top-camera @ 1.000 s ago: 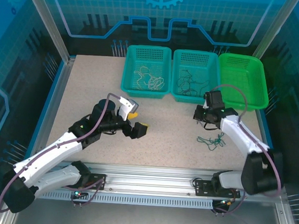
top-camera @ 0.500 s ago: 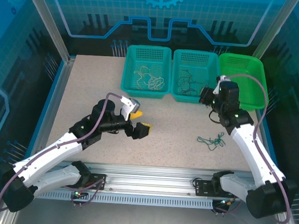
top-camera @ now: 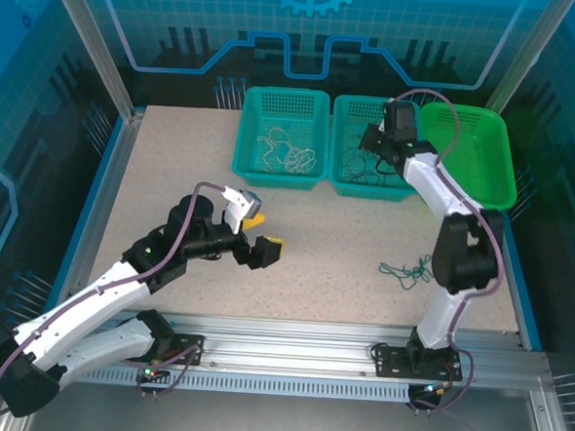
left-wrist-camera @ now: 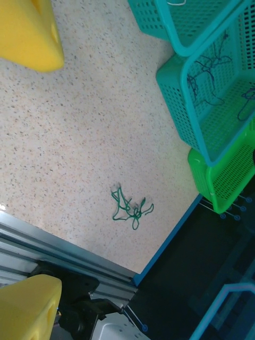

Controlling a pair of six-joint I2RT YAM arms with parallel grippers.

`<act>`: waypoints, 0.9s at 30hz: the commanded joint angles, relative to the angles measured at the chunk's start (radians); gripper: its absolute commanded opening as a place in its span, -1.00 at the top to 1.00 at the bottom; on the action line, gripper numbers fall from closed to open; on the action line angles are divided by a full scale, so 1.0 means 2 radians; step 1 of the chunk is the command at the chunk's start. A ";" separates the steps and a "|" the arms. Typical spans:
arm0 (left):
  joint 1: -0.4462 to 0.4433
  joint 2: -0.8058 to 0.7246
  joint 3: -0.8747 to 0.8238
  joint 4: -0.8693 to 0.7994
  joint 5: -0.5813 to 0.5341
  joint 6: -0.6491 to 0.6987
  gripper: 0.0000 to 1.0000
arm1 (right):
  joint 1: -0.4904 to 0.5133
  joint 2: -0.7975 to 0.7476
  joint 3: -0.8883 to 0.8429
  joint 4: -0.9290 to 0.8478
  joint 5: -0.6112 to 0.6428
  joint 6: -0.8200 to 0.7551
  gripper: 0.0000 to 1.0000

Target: Untangle the cables

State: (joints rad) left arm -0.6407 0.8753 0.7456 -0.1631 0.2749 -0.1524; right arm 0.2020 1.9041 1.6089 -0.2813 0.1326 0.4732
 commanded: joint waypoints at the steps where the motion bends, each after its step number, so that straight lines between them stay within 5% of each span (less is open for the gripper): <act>1: -0.004 -0.009 0.018 -0.024 -0.021 0.013 -0.98 | -0.004 0.052 0.081 -0.061 -0.005 -0.034 0.62; 3: -0.004 -0.013 0.015 -0.028 -0.028 0.012 -0.98 | -0.004 0.070 0.109 -0.081 -0.027 -0.052 0.08; 6: -0.004 -0.017 0.015 -0.036 -0.041 0.010 -0.98 | -0.004 0.052 0.096 -0.072 -0.028 -0.060 -0.22; 13: -0.004 -0.017 0.011 -0.033 -0.056 0.002 -0.98 | -0.006 -0.083 -0.027 -0.040 -0.010 -0.052 -0.24; 20: -0.004 -0.011 -0.004 0.010 -0.043 -0.008 -0.98 | -0.013 -0.320 -0.250 -0.022 0.037 0.011 -0.26; 27: -0.003 0.000 -0.012 0.033 -0.033 -0.017 -0.97 | -0.065 -0.537 -0.429 -0.139 0.092 0.150 -0.41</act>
State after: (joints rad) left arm -0.6407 0.8680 0.7403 -0.1421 0.1806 -0.1593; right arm 0.1196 0.9062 0.8330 -0.4129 0.2592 0.6220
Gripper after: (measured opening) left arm 0.988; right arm 0.700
